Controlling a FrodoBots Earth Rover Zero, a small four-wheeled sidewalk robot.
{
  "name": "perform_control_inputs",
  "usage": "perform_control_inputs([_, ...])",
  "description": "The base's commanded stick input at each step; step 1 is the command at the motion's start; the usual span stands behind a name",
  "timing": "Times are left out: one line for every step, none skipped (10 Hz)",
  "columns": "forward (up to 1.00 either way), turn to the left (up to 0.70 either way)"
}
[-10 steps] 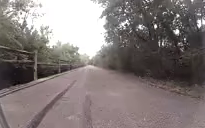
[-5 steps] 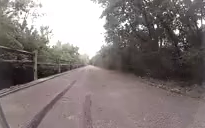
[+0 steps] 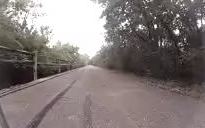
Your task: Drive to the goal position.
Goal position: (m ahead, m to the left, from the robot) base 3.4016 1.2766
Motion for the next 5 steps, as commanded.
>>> perform_control_inputs([0.07,0.00])
perform_control_inputs([0.07,0.00])
perform_control_inputs([0.07,0.00])
perform_control_inputs([0.07,0.00])
perform_control_inputs([0.07,0.00])
